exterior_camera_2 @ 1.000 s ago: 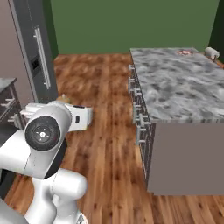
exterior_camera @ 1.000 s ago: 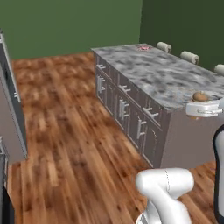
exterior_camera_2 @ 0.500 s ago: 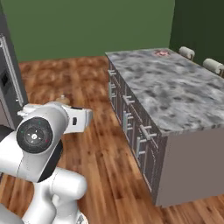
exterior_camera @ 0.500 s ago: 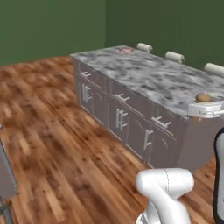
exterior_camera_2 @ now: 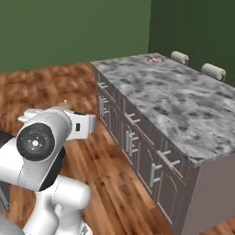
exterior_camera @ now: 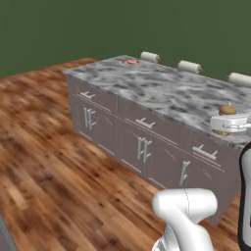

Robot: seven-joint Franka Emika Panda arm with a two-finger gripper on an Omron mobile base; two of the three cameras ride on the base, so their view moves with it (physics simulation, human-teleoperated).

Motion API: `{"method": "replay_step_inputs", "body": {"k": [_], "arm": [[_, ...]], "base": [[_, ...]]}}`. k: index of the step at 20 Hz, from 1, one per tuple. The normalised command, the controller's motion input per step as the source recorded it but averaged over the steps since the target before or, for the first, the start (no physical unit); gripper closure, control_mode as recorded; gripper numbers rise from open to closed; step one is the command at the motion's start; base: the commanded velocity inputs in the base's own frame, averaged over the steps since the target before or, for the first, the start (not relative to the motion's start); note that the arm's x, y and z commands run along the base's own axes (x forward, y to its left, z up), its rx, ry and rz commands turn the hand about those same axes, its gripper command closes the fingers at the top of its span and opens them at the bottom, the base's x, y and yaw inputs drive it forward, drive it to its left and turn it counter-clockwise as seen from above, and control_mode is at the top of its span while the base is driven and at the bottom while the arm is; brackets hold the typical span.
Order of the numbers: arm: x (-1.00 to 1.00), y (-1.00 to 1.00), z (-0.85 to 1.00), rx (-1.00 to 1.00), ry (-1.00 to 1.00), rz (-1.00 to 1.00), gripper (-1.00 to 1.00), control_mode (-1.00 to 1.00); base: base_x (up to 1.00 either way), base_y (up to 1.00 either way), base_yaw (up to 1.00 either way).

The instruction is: Retrieve the shaker from the cabinet and place it next the steak on a plate on the dining table.

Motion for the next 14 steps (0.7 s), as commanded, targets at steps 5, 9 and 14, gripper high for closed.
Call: {"method": "replay_step_inputs", "body": {"k": [5,9,14], "arm": [[0.00,0.00,0.00,0.00,0.00,0.00,1.00,1.00],[0.00,0.00,0.00,0.00,0.00,0.00,1.00,1.00],[0.00,0.00,0.00,0.00,0.00,0.00,1.00,1.00]], "base": [[1.00,1.00,-0.33],[1.00,1.00,-0.32],[1.00,1.00,-0.29]]}}
